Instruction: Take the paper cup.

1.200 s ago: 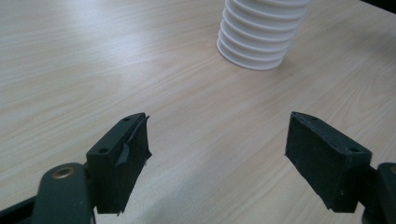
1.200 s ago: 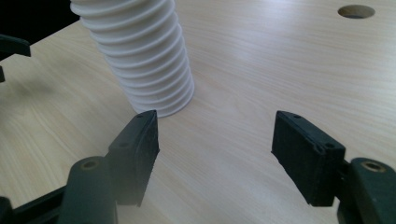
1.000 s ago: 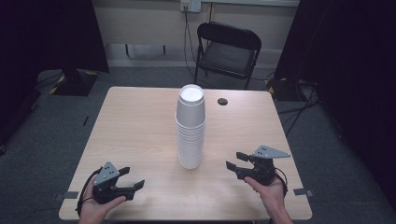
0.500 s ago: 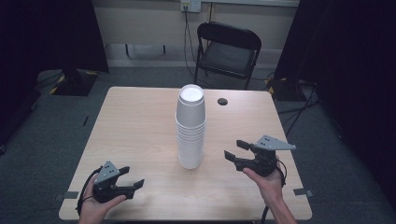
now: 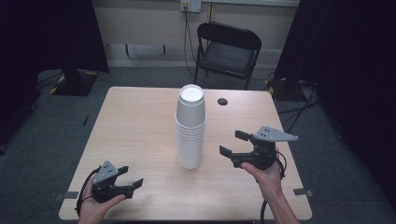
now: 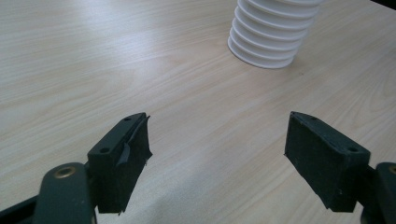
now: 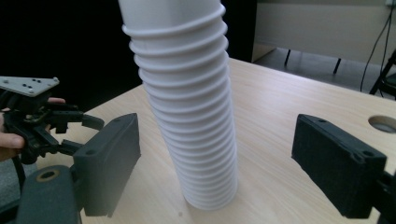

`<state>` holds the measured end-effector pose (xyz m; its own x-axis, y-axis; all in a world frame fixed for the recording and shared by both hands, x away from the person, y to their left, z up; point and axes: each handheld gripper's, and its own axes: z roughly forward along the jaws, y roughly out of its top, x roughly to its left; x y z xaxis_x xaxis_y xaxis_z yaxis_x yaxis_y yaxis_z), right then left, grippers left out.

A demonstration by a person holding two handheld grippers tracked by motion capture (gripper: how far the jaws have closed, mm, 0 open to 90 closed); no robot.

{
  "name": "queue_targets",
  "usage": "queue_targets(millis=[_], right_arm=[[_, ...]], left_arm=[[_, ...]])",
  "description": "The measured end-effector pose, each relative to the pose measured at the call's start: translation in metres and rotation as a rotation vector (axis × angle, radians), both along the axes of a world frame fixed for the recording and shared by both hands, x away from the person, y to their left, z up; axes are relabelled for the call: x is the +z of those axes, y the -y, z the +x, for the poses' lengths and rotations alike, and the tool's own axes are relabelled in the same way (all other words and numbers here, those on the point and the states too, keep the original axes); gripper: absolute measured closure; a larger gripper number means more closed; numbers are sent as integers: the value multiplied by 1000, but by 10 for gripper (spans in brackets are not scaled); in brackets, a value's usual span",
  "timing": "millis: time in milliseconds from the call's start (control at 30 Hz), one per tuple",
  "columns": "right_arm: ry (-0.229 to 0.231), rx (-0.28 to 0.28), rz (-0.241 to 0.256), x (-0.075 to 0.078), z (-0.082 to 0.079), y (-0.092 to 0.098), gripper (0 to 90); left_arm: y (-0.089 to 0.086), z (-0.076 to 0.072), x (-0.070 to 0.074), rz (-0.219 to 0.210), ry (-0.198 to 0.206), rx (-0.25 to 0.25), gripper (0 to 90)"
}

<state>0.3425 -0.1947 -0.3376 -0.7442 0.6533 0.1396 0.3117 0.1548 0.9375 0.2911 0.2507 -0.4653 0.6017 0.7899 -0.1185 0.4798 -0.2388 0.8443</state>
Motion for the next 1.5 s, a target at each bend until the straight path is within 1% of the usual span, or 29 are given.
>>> queue_targets(millis=[33,67,100,133,167,200,233,300,333,433,467,500,567,600,700,733,767,800,933,967,1100,1167,1367,1467,1500], right_arm=[[18,-12,12,6,-1,-3,151],[18,-12,12,6,-1,-3,151],[24,-7,18,10,0,-4,150],[34,0,28,17,2,-6,152],[43,0,32,20,3,-8,152],[43,0,32,20,3,-8,152],[49,17,39,26,6,-12,151],[50,26,34,31,10,-17,147],[50,26,34,31,10,-17,147],[62,43,44,39,15,-25,145],[62,43,44,39,15,-25,145],[69,49,49,44,17,-29,144],[78,58,64,48,18,-33,145],[78,58,64,48,18,-33,145],[86,73,70,56,20,-40,145],[86,73,70,56,20,-40,145],[91,81,73,60,20,-43,144],[94,83,73,62,21,-44,144],[102,94,72,67,21,-48,145],[103,105,74,69,22,-50,144],[108,110,72,73,23,-55,142],[126,104,63,76,24,-60,142],[118,120,61,79,31,-71,140],[119,122,57,80,33,-74,141],[120,123,55,81,38,-77,141]], left_arm=[[1,0,0,1,-1,-2,217],[1,0,0,1,-1,-2,218],[1,0,0,4,1,-4,218],[2,0,0,2,1,-9,217],[2,0,0,6,2,-13,217],[2,0,0,6,2,-13,217],[2,1,0,10,4,-15,218],[2,1,0,11,4,-13,217],[2,1,0,11,4,-13,217],[1,1,-1,19,6,-10,217],[1,1,-1,19,6,-10,216],[1,1,-1,15,4,-13,217],[1,1,-1,15,4,-13,216],[1,1,-1,15,4,-13,216],[2,1,-1,13,5,-18,216],[2,1,-1,13,5,-18,216],[3,0,-1,40,9,-12,216],[3,1,-2,50,9,-19,214],[5,2,-2,50,4,-27,213],[5,1,-2,46,4,-31,213],[5,1,-2,47,5,-34,213],[4,1,-2,35,2,-29,214],[4,1,-3,47,1,-32,213],[5,1,-2,44,0,-32,213],[5,1,-2,42,0,-32,214]])
